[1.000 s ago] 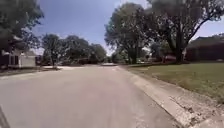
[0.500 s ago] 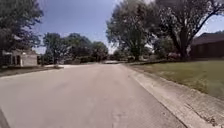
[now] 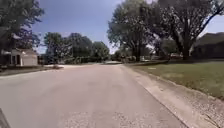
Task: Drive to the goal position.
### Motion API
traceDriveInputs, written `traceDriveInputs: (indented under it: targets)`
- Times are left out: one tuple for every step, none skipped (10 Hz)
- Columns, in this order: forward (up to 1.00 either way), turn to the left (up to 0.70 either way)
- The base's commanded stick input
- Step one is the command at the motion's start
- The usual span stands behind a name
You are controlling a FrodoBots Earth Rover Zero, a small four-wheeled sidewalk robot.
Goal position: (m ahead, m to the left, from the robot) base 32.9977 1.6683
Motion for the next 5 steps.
traceDriveInputs:
  targets:
    - [0.7,-0.12]
    - [0.7,-0.2]
    - [0.7,-0.28]
    - [0.7,-0.35]
    - [0.7,-0.3]
